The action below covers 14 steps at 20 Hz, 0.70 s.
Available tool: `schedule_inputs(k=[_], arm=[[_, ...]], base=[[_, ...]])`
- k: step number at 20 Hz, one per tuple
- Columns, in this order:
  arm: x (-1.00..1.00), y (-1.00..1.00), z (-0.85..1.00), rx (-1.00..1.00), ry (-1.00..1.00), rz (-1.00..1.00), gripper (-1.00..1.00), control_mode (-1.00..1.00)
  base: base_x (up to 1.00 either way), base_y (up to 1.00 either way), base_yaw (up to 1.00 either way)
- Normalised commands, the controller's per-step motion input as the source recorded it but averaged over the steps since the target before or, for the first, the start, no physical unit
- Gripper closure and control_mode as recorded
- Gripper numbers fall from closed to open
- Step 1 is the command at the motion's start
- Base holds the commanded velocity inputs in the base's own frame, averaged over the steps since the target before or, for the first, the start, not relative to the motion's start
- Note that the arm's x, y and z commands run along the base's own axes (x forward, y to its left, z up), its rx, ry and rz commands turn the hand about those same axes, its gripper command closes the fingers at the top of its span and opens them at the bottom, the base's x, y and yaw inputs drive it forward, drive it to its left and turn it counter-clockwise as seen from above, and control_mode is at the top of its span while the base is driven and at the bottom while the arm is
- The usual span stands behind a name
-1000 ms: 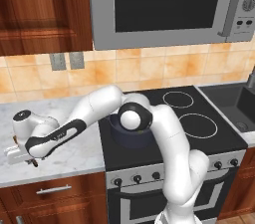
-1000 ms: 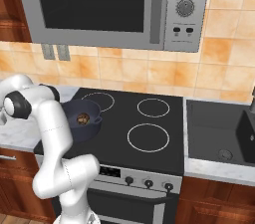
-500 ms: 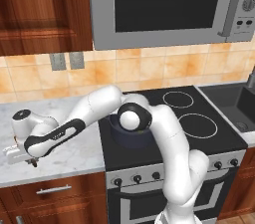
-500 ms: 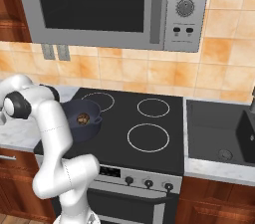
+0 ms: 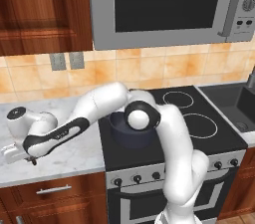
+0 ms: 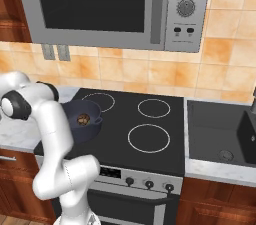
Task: Put the potato and lemon wedge in the pot. Retrieve the spatula and lightly stir the vegetables in the pot.
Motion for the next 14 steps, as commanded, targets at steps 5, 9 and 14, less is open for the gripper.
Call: schedule_inputs(k=[5, 9, 14], arm=[[-0.75, -0.83, 0.64, 0.00, -0.32, 0.01, 1.00, -1.00], [-0.57, -0.99, 0.69, 0.02, -0.23, 0.05, 1.00, -1.00], [-0.32, -0.99, 0.75, 0.03, -0.06, 0.08, 1.00, -1.00]], base=[[0.00, 0.00, 0.00], [0.00, 0.00, 0.00], [0.00, 0.00, 0.00]])
